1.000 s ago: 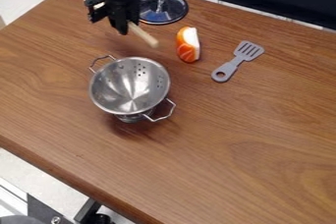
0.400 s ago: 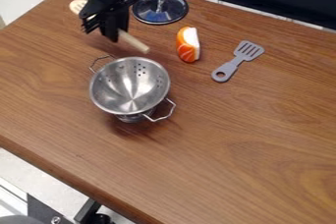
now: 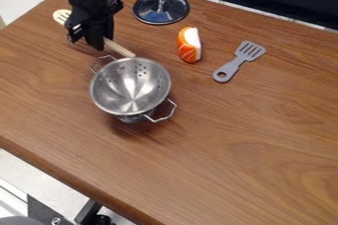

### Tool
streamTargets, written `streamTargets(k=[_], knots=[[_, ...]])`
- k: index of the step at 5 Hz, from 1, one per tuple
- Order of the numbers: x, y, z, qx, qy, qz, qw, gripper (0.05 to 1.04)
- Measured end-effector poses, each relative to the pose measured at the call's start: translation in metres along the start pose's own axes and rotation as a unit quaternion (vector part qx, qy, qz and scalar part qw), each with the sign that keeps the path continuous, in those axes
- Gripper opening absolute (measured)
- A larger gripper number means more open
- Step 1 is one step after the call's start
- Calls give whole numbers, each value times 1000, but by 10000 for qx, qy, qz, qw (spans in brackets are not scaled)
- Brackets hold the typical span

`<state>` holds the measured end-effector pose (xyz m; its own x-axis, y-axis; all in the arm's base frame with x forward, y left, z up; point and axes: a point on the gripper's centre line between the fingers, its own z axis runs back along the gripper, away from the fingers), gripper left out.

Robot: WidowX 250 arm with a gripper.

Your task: Move the wooden spatula to the top side of the table above the silver pot.

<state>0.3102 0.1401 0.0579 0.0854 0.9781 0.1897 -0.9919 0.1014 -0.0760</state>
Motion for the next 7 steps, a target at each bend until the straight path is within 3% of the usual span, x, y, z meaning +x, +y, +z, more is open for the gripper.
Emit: streamTargets(k=[3, 4, 5, 7], knots=[[-18, -1, -12, 225, -33, 247, 9994, 144], [-18, -2, -12, 193, -29, 220, 9996, 174], [-20, -2, -15, 273, 97, 157, 9995, 394], [-17, -5, -11, 280, 346, 178, 9988, 958]])
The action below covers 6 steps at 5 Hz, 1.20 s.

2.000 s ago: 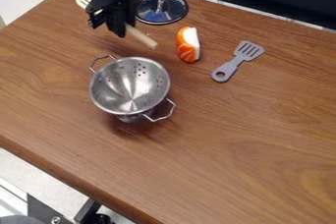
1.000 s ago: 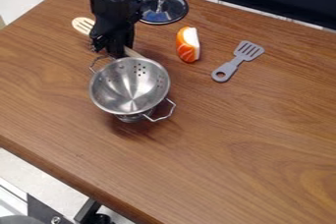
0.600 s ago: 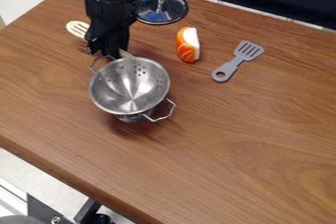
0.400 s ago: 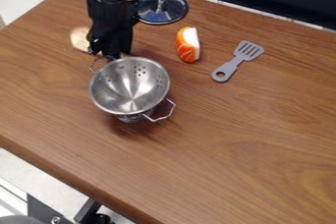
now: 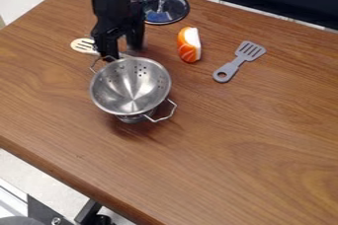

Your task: Move the wooden spatula to the top side of the table above the silver pot.

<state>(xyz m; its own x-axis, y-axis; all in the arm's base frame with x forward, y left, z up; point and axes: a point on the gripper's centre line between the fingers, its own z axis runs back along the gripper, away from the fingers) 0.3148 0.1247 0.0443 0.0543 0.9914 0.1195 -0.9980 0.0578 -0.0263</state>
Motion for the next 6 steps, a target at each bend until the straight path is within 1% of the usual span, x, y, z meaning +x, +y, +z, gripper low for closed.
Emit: streamTargets(k=[1, 2, 3, 4, 5, 6], knots=[[1, 3, 0, 24, 141, -13, 9999, 999], [0, 3, 1, -97, 210, -328, 9992, 999], [0, 1, 21, -370, 270, -590, 9972, 999], [3, -2, 39, -660, 210, -751, 9948, 999], [3, 2, 56, -752, 141, -1044, 9916, 999], [-8, 2, 72, -992, -57, -1831, 9781, 999]])
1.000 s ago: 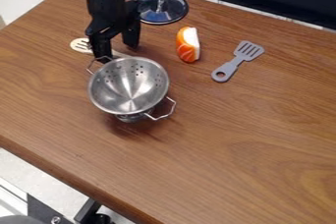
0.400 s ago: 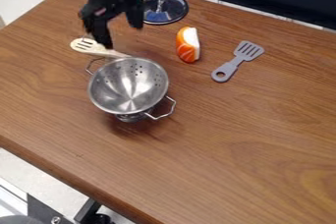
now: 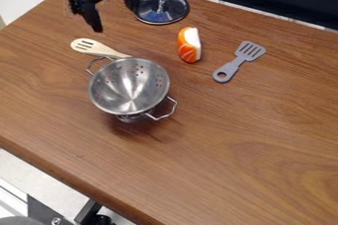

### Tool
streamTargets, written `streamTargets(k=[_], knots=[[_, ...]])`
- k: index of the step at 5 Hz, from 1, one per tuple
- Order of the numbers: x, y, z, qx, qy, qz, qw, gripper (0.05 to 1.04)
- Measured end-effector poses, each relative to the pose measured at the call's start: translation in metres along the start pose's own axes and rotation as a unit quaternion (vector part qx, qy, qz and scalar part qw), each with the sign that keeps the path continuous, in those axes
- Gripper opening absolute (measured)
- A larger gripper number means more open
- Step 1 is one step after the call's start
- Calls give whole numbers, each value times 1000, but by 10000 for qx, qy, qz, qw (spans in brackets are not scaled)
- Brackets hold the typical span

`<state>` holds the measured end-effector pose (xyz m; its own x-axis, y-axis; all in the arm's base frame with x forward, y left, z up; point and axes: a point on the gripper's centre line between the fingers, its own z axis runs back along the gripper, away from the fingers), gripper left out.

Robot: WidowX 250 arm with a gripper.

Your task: Move the wooden spatula to the top side of the table above the silver pot.

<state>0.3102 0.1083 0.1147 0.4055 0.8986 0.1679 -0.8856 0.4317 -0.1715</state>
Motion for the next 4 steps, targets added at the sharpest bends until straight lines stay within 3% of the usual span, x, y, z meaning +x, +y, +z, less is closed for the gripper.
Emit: streamTargets(k=[1, 2, 3, 4], knots=[[-16, -5, 3, 163, 202, -1018, 9945, 999], [-25, -11, 7, 187, 348, -1810, 9827, 999], [-31, -6, 8, 202, 616, -2368, 9694, 999], [-27, -9, 8, 194, 686, -2681, 9607, 999]])
